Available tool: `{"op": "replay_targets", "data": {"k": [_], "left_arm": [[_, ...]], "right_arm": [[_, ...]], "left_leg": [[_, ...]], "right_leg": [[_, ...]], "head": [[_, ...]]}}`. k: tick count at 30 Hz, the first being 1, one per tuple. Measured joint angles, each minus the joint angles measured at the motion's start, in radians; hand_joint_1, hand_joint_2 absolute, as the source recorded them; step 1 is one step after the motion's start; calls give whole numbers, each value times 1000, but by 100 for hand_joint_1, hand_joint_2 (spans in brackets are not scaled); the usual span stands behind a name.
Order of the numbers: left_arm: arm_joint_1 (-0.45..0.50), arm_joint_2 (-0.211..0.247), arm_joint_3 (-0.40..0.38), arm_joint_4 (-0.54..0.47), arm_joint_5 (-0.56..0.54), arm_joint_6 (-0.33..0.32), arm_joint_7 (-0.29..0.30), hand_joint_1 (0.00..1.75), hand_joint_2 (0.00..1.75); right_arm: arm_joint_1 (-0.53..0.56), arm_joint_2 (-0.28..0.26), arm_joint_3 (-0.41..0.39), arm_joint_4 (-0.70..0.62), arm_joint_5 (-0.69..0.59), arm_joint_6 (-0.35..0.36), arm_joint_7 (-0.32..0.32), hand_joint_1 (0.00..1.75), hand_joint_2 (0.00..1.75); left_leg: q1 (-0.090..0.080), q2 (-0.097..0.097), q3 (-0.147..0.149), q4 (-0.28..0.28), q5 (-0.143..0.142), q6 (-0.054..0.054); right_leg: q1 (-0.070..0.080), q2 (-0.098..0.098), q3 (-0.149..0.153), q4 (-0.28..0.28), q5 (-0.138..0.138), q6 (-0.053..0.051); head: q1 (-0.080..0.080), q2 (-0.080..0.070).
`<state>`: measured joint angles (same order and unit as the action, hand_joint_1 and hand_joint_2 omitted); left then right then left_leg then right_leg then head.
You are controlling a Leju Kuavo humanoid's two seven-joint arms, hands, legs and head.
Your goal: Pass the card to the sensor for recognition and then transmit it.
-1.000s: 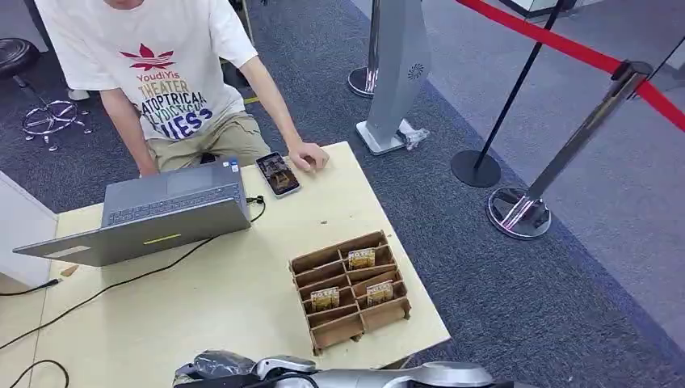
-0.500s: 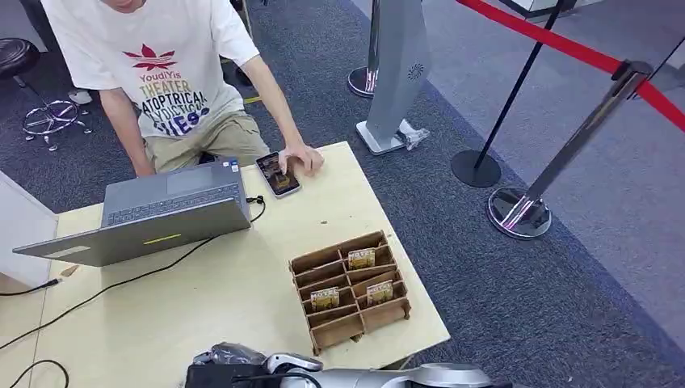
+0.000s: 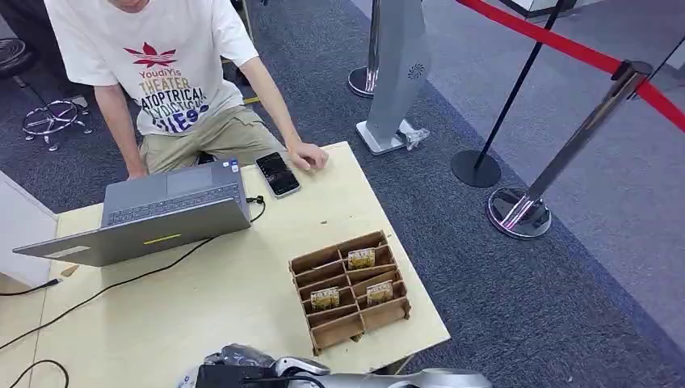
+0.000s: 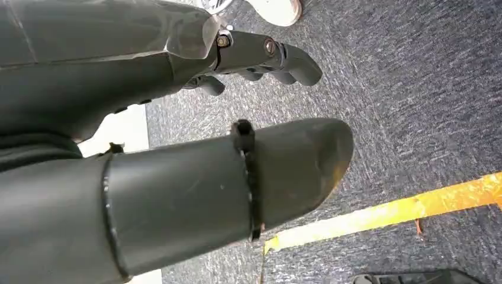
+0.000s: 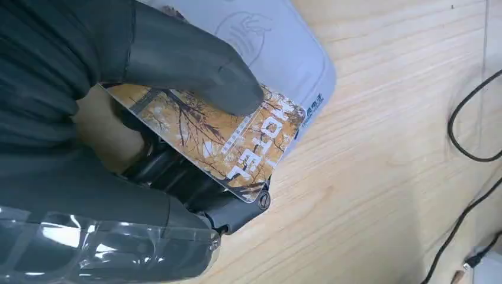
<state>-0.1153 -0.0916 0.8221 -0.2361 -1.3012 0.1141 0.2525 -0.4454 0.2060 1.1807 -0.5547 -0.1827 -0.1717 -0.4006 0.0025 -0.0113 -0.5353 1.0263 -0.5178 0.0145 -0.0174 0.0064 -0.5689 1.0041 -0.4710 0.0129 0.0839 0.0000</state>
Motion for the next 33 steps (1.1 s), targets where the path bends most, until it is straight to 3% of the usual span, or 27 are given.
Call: {"op": "replay_targets", "data": {"k": [9, 17, 20, 27, 33], "left_arm": [[4, 1, 1, 0, 26, 9, -5, 0, 0], [4, 2, 1, 0, 32, 11, -5, 0, 0], [4, 2, 1, 0, 33, 11, -6, 0, 0], [4, 2, 1, 0, 34, 9, -6, 0, 0], [3, 2, 1, 0, 39, 9, -6, 0, 0]], "right_arm": [[8, -10, -1, -7, 30, -114, -57, 175, 175], [21, -26, -36, -65, 0, -150, -95, 175, 175], [33, -38, -65, -147, -13, -177, -105, 175, 175], [57, -86, -172, -495, 23, -257, -85, 175, 175], [57, -107, -277, -709, 78, -266, -76, 175, 175]], "left_leg": [[0, 0, 0, 0, 0, 0], [0, 0, 0, 0, 0, 0], [0, 0, 0, 0, 0, 0], [0, 0, 0, 0, 0, 0], [0, 0, 0, 0, 0, 0]], "right_leg": [[0, 0, 0, 0, 0, 0], [0, 0, 0, 0, 0, 0], [0, 0, 0, 0, 0, 0], [0, 0, 0, 0, 0, 0], [0, 0, 0, 0, 0, 0]], "head": [[0, 0], [0, 0], [0, 0], [0, 0], [0, 0]]}}
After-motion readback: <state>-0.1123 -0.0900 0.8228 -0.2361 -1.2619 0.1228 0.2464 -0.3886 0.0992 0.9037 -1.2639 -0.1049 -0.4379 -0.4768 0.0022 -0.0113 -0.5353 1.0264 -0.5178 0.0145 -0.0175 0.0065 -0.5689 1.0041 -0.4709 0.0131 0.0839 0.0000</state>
